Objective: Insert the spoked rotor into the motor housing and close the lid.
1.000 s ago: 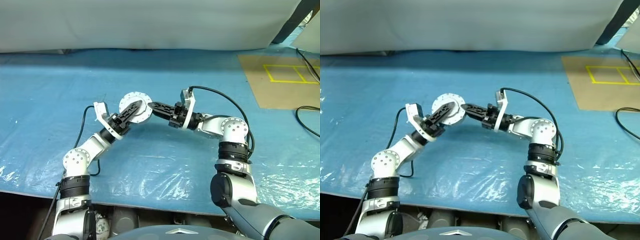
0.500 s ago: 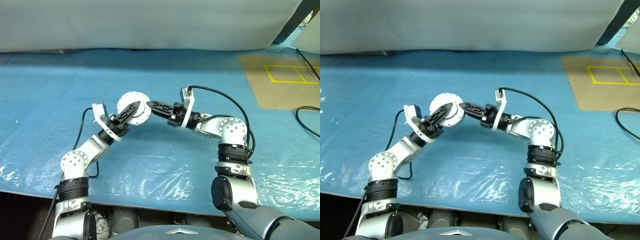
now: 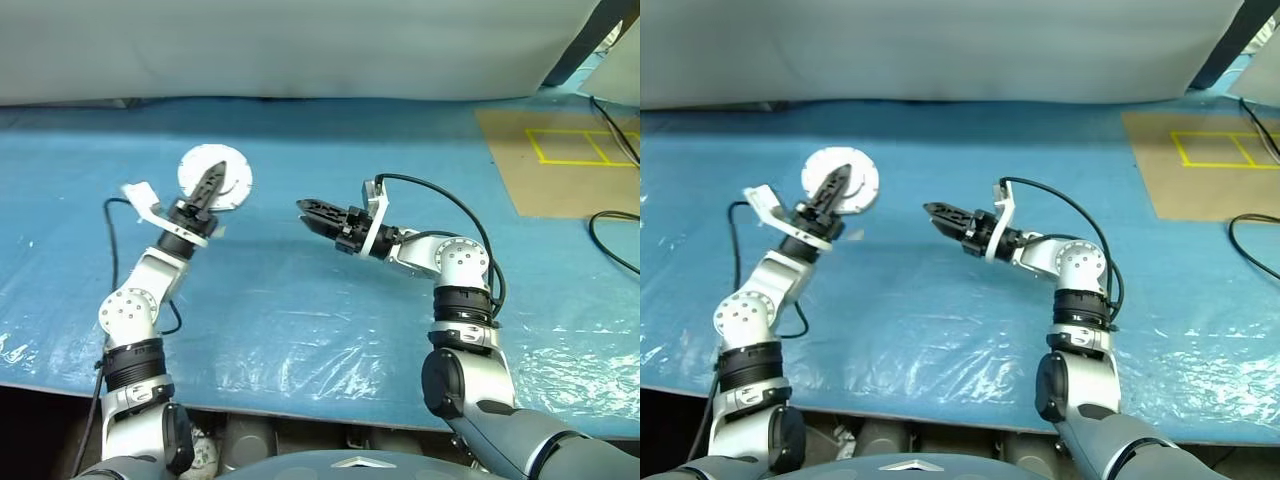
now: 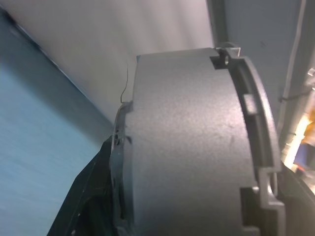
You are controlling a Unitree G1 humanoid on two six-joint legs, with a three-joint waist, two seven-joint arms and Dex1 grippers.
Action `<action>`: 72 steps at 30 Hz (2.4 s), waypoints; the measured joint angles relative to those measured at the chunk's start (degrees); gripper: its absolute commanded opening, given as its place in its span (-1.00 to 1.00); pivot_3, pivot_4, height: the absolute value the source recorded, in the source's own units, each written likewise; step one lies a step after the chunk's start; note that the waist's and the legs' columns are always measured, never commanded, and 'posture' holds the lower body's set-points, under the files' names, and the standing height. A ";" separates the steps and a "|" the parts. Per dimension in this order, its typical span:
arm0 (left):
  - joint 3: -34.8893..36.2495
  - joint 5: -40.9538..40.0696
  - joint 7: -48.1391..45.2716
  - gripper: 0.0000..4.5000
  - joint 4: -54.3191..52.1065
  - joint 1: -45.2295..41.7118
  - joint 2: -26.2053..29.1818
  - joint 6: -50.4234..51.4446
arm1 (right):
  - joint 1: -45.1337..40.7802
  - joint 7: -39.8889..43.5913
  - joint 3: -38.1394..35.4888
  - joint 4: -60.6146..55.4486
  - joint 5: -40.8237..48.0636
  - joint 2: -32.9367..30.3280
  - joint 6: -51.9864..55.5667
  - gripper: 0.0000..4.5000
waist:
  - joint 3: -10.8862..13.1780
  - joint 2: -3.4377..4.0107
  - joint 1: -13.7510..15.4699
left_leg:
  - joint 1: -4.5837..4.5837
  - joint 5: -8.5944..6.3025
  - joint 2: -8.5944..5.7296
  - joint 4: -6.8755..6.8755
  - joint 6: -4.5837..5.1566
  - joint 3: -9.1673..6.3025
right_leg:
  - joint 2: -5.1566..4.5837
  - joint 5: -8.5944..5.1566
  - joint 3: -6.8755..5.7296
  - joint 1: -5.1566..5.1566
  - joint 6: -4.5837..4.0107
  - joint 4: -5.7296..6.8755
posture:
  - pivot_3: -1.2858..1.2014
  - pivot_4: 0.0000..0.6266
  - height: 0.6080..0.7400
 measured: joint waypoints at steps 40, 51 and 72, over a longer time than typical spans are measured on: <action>8.43 33.72 13.82 0.99 54.13 -4.09 22.09 -40.59 | 1.12 3.74 8.53 1.05 -5.08 -2.56 -4.93 0.29 | -0.06 -0.24 -3.60 | 1.03 -0.06 0.11 -0.20 -0.09 -0.02 | -0.01 -0.03 0.23 0.61 -0.06 0.00 | 0.03 -0.52 1.00; 12.99 30.34 5.03 0.99 53.97 -1.56 21.92 -37.39 | 1.53 4.78 10.31 1.06 -7.94 -2.73 -6.33 0.29 | 0.00 -0.03 -2.45 | 1.07 -0.06 0.14 -0.26 -0.09 0.12 | -0.24 -0.05 0.25 0.63 -0.09 0.00 | 0.03 -0.52 1.00; 19.99 6.21 -2.18 0.99 26.95 10.57 13.19 5.54 | 2.36 7.40 14.34 1.08 -12.64 -3.24 -7.65 0.29 | -0.04 0.68 0.63 | 0.96 -0.02 -0.91 -0.77 0.02 0.57 | -1.63 -0.42 0.17 0.83 0.66 -0.35 | 0.03 -0.52 1.00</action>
